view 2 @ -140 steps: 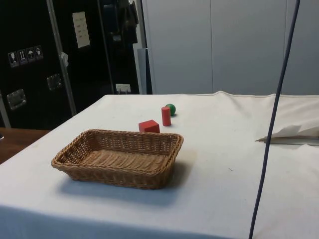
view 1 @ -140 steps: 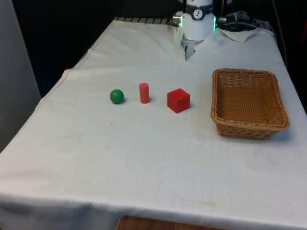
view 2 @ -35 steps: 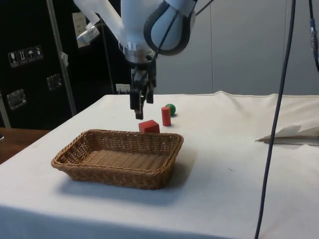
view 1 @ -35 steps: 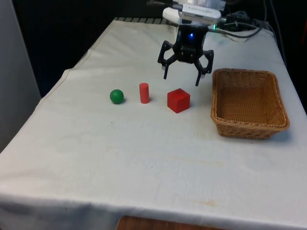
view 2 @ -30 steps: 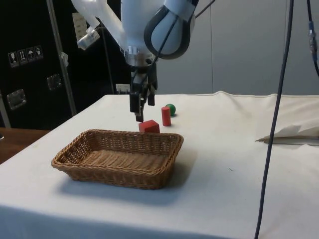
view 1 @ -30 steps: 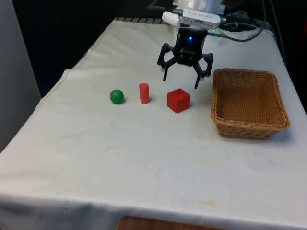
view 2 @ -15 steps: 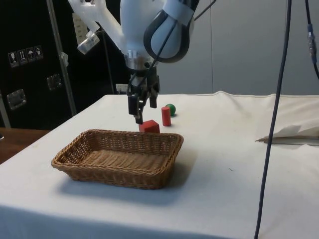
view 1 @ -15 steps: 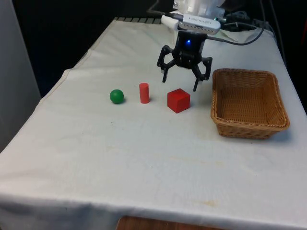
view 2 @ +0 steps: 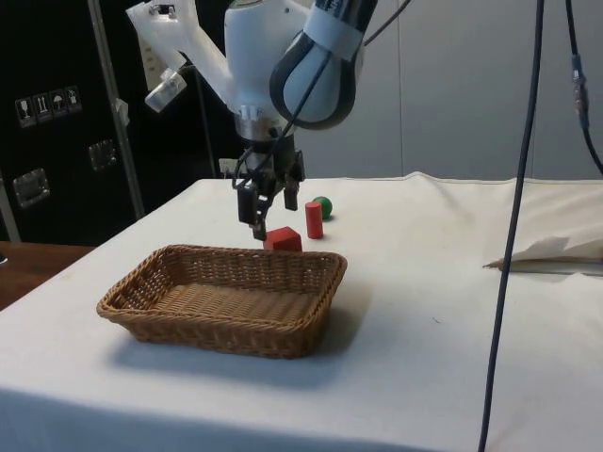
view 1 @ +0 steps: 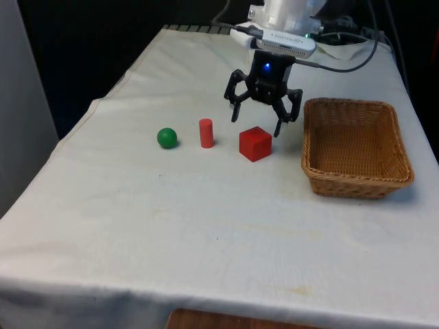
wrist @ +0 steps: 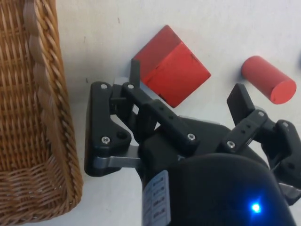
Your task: Pick up the object to the left of the cylinder and place it into the basket.
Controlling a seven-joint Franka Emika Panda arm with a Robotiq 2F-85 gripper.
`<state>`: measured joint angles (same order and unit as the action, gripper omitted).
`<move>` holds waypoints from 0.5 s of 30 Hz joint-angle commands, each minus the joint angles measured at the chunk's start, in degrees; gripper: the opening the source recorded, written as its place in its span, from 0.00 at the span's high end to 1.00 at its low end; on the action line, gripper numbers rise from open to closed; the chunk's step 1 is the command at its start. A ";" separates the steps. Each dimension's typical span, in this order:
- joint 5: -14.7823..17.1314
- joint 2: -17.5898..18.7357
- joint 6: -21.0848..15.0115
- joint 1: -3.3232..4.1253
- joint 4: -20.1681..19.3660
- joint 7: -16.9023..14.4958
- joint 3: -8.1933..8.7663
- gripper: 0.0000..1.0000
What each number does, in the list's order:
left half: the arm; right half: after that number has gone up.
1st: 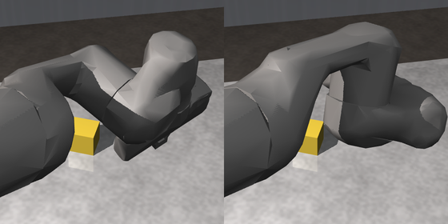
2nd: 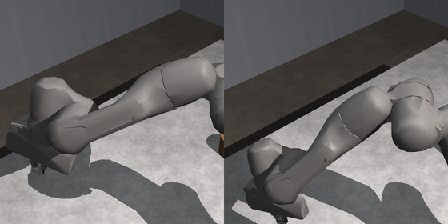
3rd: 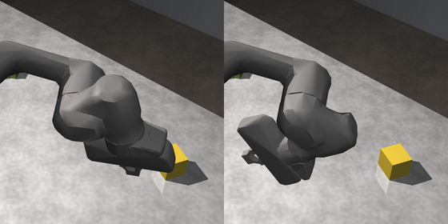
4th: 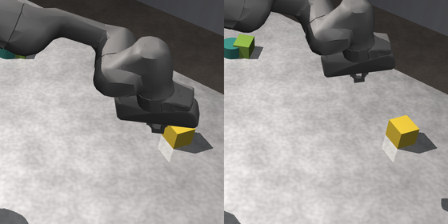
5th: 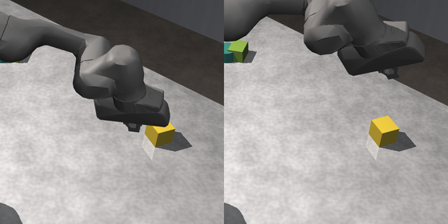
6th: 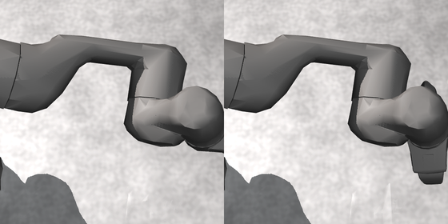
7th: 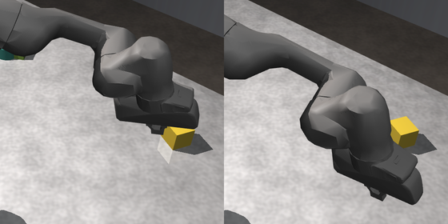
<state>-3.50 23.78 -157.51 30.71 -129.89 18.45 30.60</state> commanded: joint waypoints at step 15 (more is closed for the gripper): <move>0.69 1.38 -2.64 -0.29 -0.52 4.76 -0.57 0.00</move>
<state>-3.44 25.10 -159.34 30.71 -130.29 23.26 30.42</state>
